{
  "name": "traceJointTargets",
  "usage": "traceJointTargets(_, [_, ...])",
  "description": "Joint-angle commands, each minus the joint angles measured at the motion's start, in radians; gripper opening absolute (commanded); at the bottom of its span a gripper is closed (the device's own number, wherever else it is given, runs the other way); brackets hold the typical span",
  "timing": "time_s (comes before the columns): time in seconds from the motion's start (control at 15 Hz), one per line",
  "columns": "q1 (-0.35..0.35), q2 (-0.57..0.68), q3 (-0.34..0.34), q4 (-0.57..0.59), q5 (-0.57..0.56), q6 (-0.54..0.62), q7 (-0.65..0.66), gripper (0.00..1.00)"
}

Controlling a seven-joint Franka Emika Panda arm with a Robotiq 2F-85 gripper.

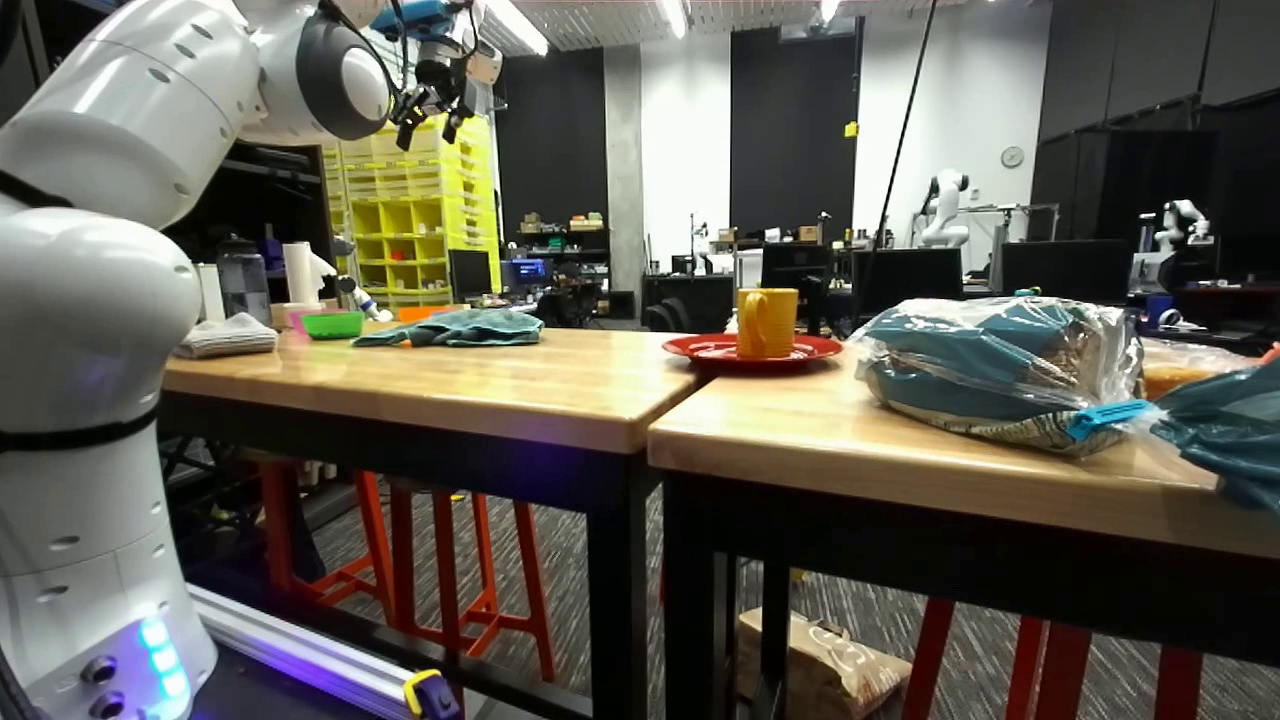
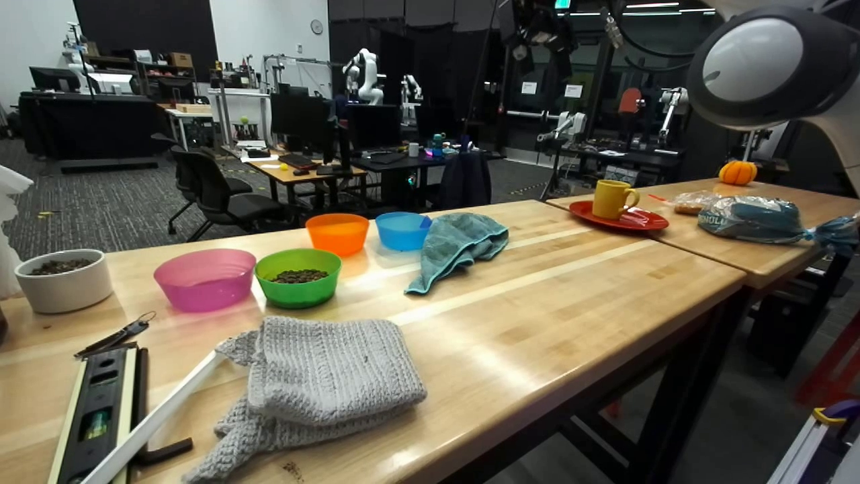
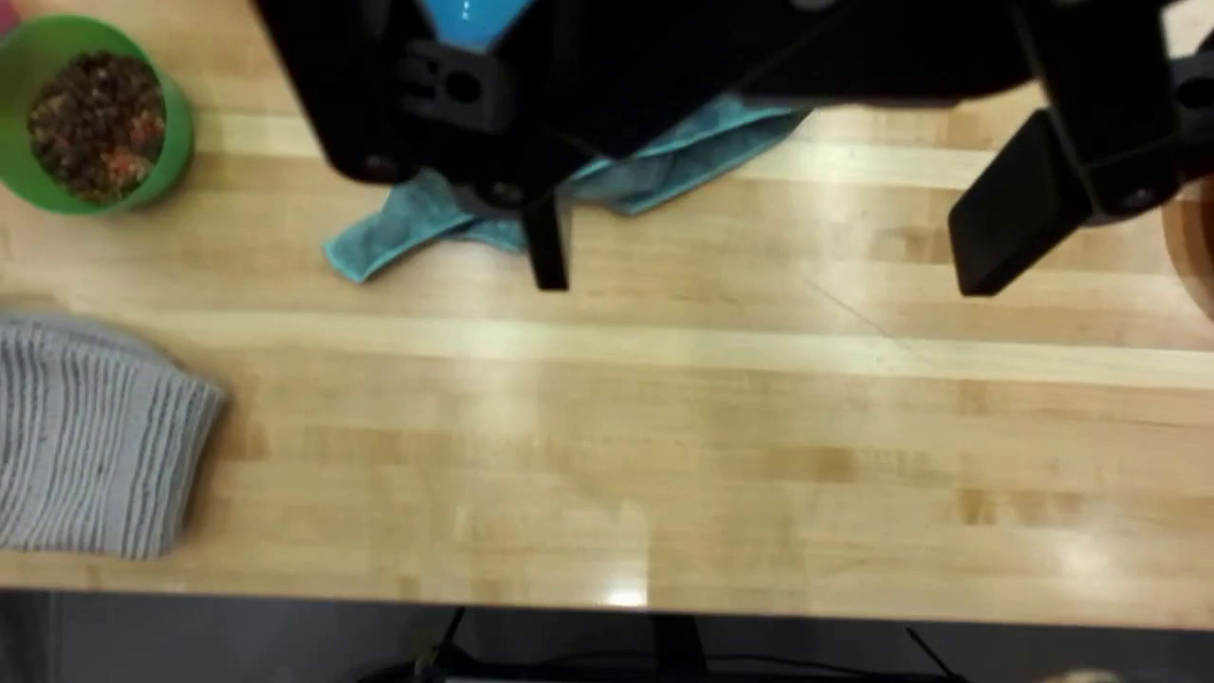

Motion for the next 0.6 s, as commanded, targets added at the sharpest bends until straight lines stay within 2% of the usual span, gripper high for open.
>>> traceJointTargets(0.0, [-0.023,-0.015,0.019,-0.007,0.059,-0.099,-0.016,1.0])
traceJointTargets(0.33, [-0.06,-0.02,0.03,-0.017,0.157,-0.191,0.012,1.0])
traceJointTargets(0.4, [-0.067,0.018,0.03,0.052,0.184,-0.233,0.03,1.0])
traceJointTargets(0.47, [-0.047,-0.021,0.015,-0.037,0.133,-0.164,-0.013,1.0])
traceJointTargets(0.53, [-0.054,-0.021,0.016,-0.035,0.146,-0.18,-0.012,1.0])
